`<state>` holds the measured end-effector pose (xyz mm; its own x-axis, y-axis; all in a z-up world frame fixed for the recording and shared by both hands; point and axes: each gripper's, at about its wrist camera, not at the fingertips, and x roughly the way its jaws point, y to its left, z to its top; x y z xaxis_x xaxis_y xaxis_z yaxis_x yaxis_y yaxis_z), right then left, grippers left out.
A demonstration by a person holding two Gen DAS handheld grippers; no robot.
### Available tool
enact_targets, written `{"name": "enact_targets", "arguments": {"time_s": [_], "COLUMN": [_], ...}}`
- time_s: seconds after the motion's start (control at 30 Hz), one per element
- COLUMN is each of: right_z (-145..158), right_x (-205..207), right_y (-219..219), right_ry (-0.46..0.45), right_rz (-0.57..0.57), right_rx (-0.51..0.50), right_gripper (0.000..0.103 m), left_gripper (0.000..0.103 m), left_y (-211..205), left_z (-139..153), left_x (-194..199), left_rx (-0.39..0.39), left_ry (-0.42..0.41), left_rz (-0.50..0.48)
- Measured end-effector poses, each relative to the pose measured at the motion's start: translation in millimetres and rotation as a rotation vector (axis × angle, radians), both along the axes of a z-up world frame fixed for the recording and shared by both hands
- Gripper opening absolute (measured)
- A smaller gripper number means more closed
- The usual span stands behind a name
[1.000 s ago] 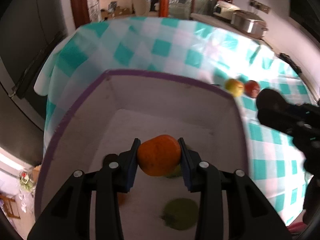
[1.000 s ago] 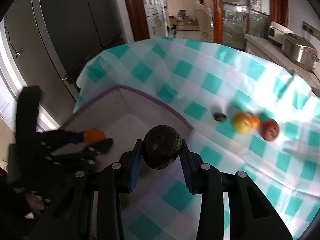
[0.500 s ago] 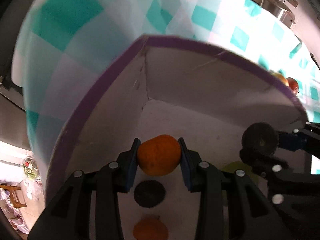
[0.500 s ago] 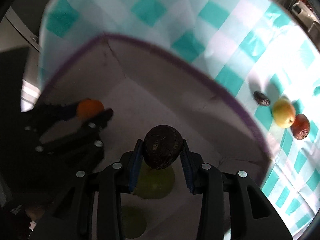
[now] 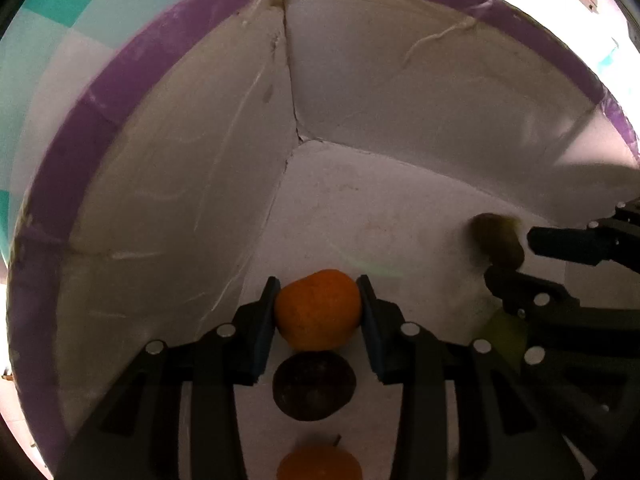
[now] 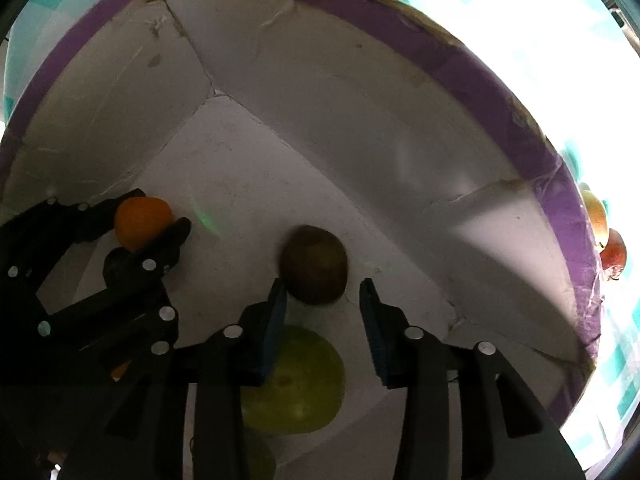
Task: Organize fruits
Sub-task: 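Open both tools to drop the fruits into the box and withdraw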
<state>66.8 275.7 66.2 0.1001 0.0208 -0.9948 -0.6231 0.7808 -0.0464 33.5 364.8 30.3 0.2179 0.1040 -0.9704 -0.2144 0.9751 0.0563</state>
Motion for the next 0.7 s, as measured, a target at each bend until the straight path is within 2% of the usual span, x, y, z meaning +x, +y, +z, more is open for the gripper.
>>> {"name": "enact_targets", "arguments": {"time_s": [0.07,0.13,0.17,0.23,0.3,0.4,0.47,0.5,0.63,0.7], "right_z": [2,6,11,20,29,48,61,67,104,122], "right_x": [-2,-3,-4,-10,-16,-29,-39,-47,-76,-96], "right_y": [-2,-7,-11,-19,-24,-33,-44,-50,-81,-102], "right_ry": [-0.015,-0.038,-0.062,-0.118,-0.157,-0.246,-0.259,-0.271,-0.368,-0.421], "right_rz": [-0.007,-0.031,-0.045,-0.036,0.007,0.037,0.051,0.054,0.141,0.189], "right_rx": [-0.001,-0.006,-0.005,-0.012,0.005,0.005,0.065,0.088,0.197,0.247], "right_gripper": [0.046,0.058,0.061,0.069,0.067,0.081,0.083,0.084,0.084,0.084], "left_gripper": [0.041,0.042,0.044,0.05,0.058,0.068,0.076,0.079,0.084,0.086], "left_y": [0,-1,-1,-5,-4,-6,-9,-12,-27,-42], "left_z": [1,3,3,10,15,28,44,53,91,123], "left_x": [2,3,3,-1,0,-3,-6,-7,-17,-28], "left_rx": [0.001,0.0,-0.005,-0.034,-0.049,-0.048,-0.05,-0.032,0.04,0.112], "left_ry": [0.002,0.003,0.004,-0.004,-0.019,-0.054,-0.104,-0.127,-0.224,-0.308], "left_rz": [0.003,0.009,0.011,0.02,0.037,0.074,0.103,0.111,0.145,0.208]}}
